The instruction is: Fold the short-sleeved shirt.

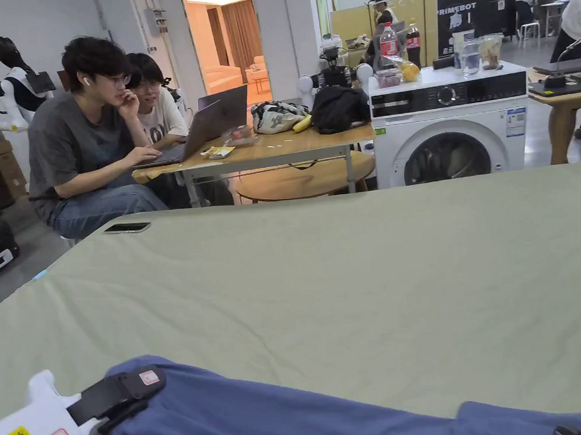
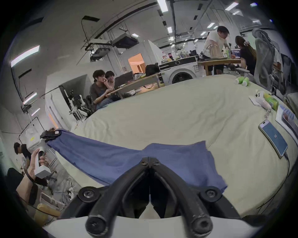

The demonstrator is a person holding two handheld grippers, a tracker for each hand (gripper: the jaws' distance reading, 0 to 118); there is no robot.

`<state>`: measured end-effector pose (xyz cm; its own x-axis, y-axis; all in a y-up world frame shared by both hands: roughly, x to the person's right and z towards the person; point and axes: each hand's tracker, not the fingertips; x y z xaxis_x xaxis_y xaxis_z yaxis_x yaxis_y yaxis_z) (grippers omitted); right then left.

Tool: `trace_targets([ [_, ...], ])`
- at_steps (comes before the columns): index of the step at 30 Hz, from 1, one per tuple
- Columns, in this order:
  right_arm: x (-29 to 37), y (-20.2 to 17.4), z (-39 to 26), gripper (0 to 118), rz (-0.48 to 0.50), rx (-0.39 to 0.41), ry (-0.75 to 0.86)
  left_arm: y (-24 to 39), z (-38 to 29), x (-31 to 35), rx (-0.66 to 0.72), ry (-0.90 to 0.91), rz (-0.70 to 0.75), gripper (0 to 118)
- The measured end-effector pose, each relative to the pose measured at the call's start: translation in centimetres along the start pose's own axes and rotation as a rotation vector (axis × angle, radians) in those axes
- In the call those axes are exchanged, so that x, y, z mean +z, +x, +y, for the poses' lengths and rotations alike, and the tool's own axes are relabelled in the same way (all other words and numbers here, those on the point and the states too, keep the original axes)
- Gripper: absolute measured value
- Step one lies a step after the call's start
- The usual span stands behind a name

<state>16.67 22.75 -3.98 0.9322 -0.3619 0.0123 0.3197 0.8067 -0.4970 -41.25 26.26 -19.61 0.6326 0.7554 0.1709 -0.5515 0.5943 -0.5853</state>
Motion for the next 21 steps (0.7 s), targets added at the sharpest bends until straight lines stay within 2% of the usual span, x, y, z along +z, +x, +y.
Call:
trace_targets([
  [3, 0.1, -0.2, 0.3, 0, 0.011, -0.005, 0.01, 4.3, -2.4, -2.2, -0.126, -0.075, -0.034, 4],
  [7, 0.9, -0.5, 0.4, 0, 0.029, -0.028, 0.028, 8.9, -10.2, -9.3, -0.257, -0.238, -0.064, 4],
  [9, 1.8, -0.5, 0.3, 0, 0.025, -0.039, 0.037, 8.9, -13.1, -13.4, -0.334, -0.356, -0.043, 4],
  [11, 2.9, -0.3, 0.1, 0, 0.024, -0.047, 0.043, 9.5, -15.6, -16.2, -0.343, -0.426, -0.061, 5],
  [12, 3.4, -0.1, -0.1, 0, 0.022, -0.047, 0.043, 9.4, -16.4, -17.2, -0.319, -0.452, -0.075, 10],
  [14, 4.2, 0.6, -0.6, 0, 0.001, -0.034, 0.038, 9.2, -17.4, -18.5, -0.269, -0.462, -0.109, 32],
  [16, 4.4, 1.6, -1.1, 0, -0.034, -0.03, 0.02, 9.1, -17.3, -18.3, -0.177, -0.456, -0.235, 39],
  [18, 4.5, 2.5, -1.4, 0, -0.04, -0.043, 0.005, 9.0, -16.1, -17.2, -0.133, -0.38, -0.292, 44],
  [19, 4.4, 2.9, -1.6, 0, -0.037, -0.05, 0.001, 8.7, -15.3, -16.9, -0.114, -0.35, -0.332, 44],
  [20, 4.3, 3.1, -1.7, 0, -0.033, -0.056, -0.002, 9.0, -15.0, -16.5, -0.098, -0.337, -0.334, 32],
  [21, 4.2, 3.2, -1.8, 0, -0.028, -0.06, -0.004, 8.5, -14.5, -16.0, -0.074, -0.321, -0.286, 6],
])
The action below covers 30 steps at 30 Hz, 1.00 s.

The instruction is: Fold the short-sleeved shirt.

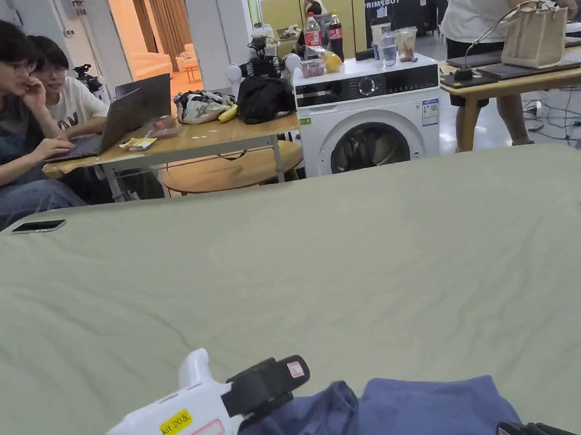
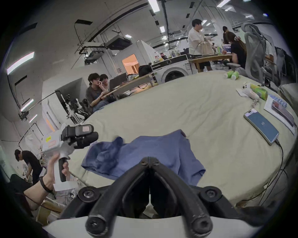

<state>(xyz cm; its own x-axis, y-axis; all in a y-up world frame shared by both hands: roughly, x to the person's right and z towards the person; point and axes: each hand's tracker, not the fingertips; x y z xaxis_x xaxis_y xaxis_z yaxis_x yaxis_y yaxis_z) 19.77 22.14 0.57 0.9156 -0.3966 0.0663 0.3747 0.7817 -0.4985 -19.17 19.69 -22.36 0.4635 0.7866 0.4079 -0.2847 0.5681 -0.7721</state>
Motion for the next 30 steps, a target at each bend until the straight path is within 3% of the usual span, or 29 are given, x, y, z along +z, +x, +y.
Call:
trace_targets([
  [1, -0.1, 0.0, 0.0, 0, 0.003, -0.003, -0.001, -0.3, 0.0, 0.5, 0.02, 0.013, 0.033, 0],
  [4, -0.4, -0.3, -0.1, 0, 0.027, -0.011, 0.002, -0.8, -1.2, -0.4, 0.009, -0.005, 0.12, 0],
  [10, -0.7, -1.3, -0.7, 0, 0.038, 0.005, -0.015, -1.3, -6.3, -8.1, -0.039, -0.317, 0.134, 0],
  [12, -0.6, -1.2, -1.0, 0, 0.034, 0.007, -0.021, -1.0, -6.8, -8.8, -0.093, -0.284, 0.149, 0],
  [15, -0.7, -1.1, -1.2, 0, 0.022, 0.012, -0.034, -0.4, -5.0, -7.0, -0.067, -0.275, 0.111, 0],
  [16, -1.0, -1.0, -1.1, 0, 0.021, 0.013, -0.039, -0.3, -4.2, -5.8, -0.066, -0.243, 0.06, 9],
  [18, -1.4, -1.2, -0.8, 0, 0.013, 0.014, -0.046, -0.2, -2.3, -2.5, -0.086, -0.12, 0.029, 46],
  [20, -1.8, -1.5, -0.6, 0, 0.022, 0.02, -0.042, -0.9, 0.2, 0.9, -0.053, -0.074, 0.095, 66],
  [24, -3.0, -2.7, -0.3, 0, 0.027, 0.075, -0.059, -4.2, 2.9, 6.6, 0.006, 0.001, 0.186, 67],
  [29, -3.6, -3.4, -0.5, 0, 0.071, 0.054, -0.07, -8.9, 1.8, 8.1, 0.199, 0.008, 0.239, 67],
  [30, -3.6, -3.5, -0.6, 0, 0.07, 0.054, -0.072, -9.6, 1.2, 7.4, 0.247, 0.002, 0.233, 57],
])
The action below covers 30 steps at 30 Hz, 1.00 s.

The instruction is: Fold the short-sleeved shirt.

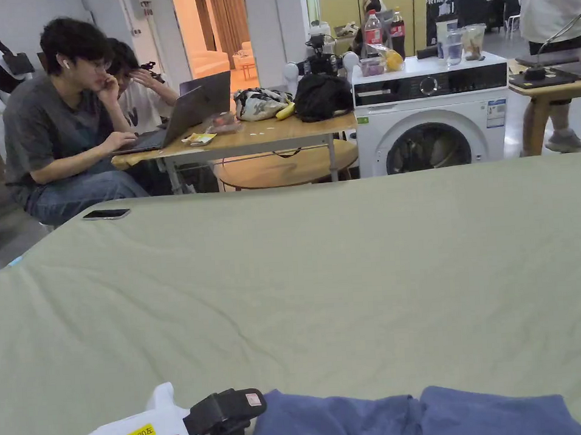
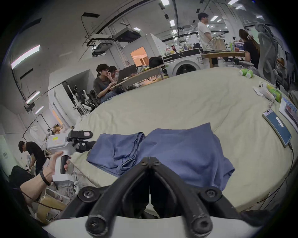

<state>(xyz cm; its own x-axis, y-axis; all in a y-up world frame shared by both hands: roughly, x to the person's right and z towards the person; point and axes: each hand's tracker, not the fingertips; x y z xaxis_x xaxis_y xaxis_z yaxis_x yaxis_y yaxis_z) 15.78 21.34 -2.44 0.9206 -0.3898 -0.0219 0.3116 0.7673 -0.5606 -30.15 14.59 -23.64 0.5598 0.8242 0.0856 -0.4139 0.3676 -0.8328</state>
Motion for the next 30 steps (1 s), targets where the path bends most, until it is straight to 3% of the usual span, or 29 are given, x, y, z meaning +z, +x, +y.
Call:
trace_targets([
  [2, 0.1, -0.1, -0.2, 0, 0.0, 0.0, -0.012, -0.9, -1.1, -2.4, 0.039, -0.083, -0.026, 8],
  [4, 0.5, 0.0, -0.5, 0, -0.001, -0.005, -0.018, -1.1, -2.2, -4.1, 0.084, -0.077, -0.111, 7],
  [6, 1.1, 0.2, -0.8, 0, -0.018, -0.001, -0.018, -1.5, -3.1, -4.8, 0.176, -0.089, -0.095, 5],
  [13, 1.4, 1.0, -0.2, 0, -0.041, -0.015, -0.011, 1.5, -0.4, 2.2, 0.162, 0.06, -0.138, 4],
  [16, 1.2, 0.9, 0.1, 0, -0.028, -0.012, 0.0, 5.1, 1.8, 7.0, -0.002, 0.175, -0.128, 4],
  [19, 1.0, 0.8, 0.2, 0, -0.023, -0.012, 0.013, 10.0, 1.7, 8.3, -0.187, 0.169, -0.064, 4],
  [22, 1.2, 0.7, 0.3, 0, -0.012, -0.028, 0.028, 14.6, -1.6, 4.6, -0.372, 0.08, -0.067, 4],
  [24, 1.6, 0.5, 0.1, 0, -0.012, -0.033, 0.035, 16.1, -4.3, 0.3, -0.387, -0.006, -0.129, 4],
  [27, 2.8, 0.3, -0.3, 0, -0.037, -0.028, 0.041, 16.8, -7.2, -6.6, -0.416, -0.11, -0.034, 4],
  [28, 3.3, 0.3, -0.5, 0, -0.042, -0.03, 0.038, 17.1, -8.0, -8.5, -0.446, -0.181, -0.023, 7],
  [30, 4.5, 0.5, -1.0, 0, -0.049, -0.026, 0.049, 17.0, -9.1, -11.0, -0.442, -0.196, -0.088, 42],
])
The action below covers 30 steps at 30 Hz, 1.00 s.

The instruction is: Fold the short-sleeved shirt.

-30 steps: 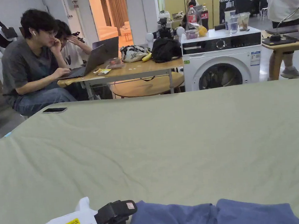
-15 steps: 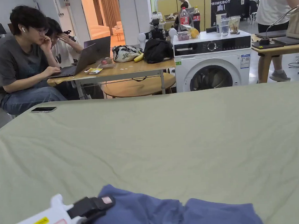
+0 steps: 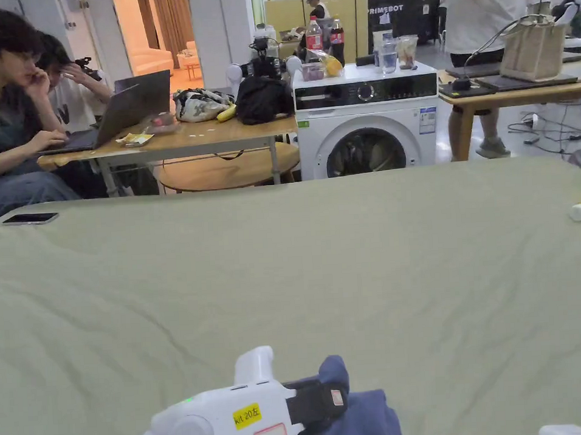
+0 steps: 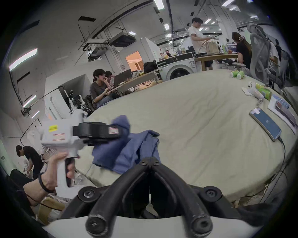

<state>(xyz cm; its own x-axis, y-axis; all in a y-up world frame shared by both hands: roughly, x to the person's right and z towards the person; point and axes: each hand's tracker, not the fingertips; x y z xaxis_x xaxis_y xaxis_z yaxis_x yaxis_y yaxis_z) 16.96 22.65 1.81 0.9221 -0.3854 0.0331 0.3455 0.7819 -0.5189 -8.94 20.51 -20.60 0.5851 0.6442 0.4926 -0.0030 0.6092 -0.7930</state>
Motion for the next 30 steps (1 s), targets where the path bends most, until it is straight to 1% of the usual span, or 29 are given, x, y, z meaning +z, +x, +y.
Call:
trace_targets([
  [1, 0.3, 0.3, -0.1, 0, -0.017, -0.004, 0.004, 0.2, 0.0, -0.9, 0.015, -0.013, -0.018, 50],
  [2, 0.4, 0.6, -0.2, 0, -0.024, -0.006, 0.0, 0.3, 0.1, -1.4, 0.029, -0.018, -0.038, 50],
  [4, 0.3, 1.5, -0.4, 0, -0.055, -0.021, -0.007, 0.0, 0.7, -0.7, 0.085, 0.014, -0.135, 50],
  [5, 0.3, 2.0, -0.5, 0, -0.054, -0.032, -0.008, 0.0, 1.0, 0.0, 0.093, 0.036, -0.165, 48],
  [6, 0.2, 2.5, -0.6, 0, -0.044, -0.053, -0.007, -0.1, 1.3, 1.0, 0.083, 0.068, -0.177, 38],
  [8, 0.1, 3.0, -0.8, 0, -0.027, -0.098, 0.0, -0.5, 1.6, 2.9, 0.058, 0.116, -0.135, 4],
  [10, -0.3, 3.2, -0.8, 0, -0.018, -0.1, -0.002, -1.2, 1.4, 3.2, 0.076, 0.128, -0.058, 4],
  [11, -0.5, 3.1, -0.8, 0, -0.019, -0.098, -0.005, -1.3, 1.1, 2.7, 0.079, 0.111, -0.061, 4],
  [13, -0.6, 2.8, -0.7, 0, -0.015, -0.079, -0.014, -1.8, 0.1, 0.3, 0.096, 0.008, -0.065, 4],
  [14, -0.7, 2.4, -0.7, 0, -0.016, -0.072, -0.016, -1.8, -0.8, -1.3, 0.085, -0.049, -0.066, 4],
  [15, -0.7, 2.3, -0.7, 0, -0.016, -0.067, -0.018, -1.4, -1.6, -3.0, 0.047, -0.101, -0.03, 4],
  [16, -0.6, 2.2, -0.8, 0, -0.016, -0.063, -0.021, -1.3, -2.4, -4.2, 0.006, -0.141, 0.043, 3],
  [17, -0.5, 2.1, -0.8, 0, -0.017, -0.06, -0.023, -1.2, -2.9, -5.2, -0.016, -0.165, 0.079, 3],
  [19, -0.4, 2.1, -1.1, 0, -0.03, -0.048, -0.037, -1.3, -3.5, -5.7, -0.02, -0.147, 0.03, 2],
  [22, -0.8, 2.3, -1.6, 0, -0.037, -0.048, -0.061, -1.4, -2.9, -5.4, -0.021, -0.142, 0.035, 2],
  [23, -1.1, 2.2, -1.6, 0, -0.036, -0.051, -0.069, -1.3, -2.7, -5.0, -0.018, -0.143, 0.031, 3],
  [24, -1.6, 2.0, -1.5, 0, -0.029, -0.048, -0.076, -1.3, -2.7, -4.5, -0.006, -0.123, 0.022, 9],
  [25, -2.1, 1.7, -1.3, 0, -0.021, -0.038, -0.085, -1.4, -2.6, -3.9, 0.011, -0.102, 0.002, 21],
  [26, -2.6, 1.4, -0.9, 0, -0.015, -0.022, -0.091, -1.5, -2.4, -3.1, 0.026, -0.07, -0.023, 39],
  [27, -3.3, 0.8, -0.4, 0, -0.007, 0.003, -0.099, -1.7, -2.0, -2.0, 0.037, -0.037, -0.043, 49],
  [28, -4.1, 0.3, 0.2, 0, 0.012, 0.026, -0.109, -1.9, -1.6, -0.9, 0.045, -0.015, -0.056, 55],
  [29, -4.9, -0.1, 0.7, 0, 0.028, 0.04, -0.117, -2.2, -1.2, 0.2, 0.05, -0.003, -0.052, 59],
  [30, -6.0, -0.7, 1.4, 0, 0.043, 0.049, -0.129, -2.5, -0.7, 1.7, 0.051, 0.032, -0.04, 60],
])
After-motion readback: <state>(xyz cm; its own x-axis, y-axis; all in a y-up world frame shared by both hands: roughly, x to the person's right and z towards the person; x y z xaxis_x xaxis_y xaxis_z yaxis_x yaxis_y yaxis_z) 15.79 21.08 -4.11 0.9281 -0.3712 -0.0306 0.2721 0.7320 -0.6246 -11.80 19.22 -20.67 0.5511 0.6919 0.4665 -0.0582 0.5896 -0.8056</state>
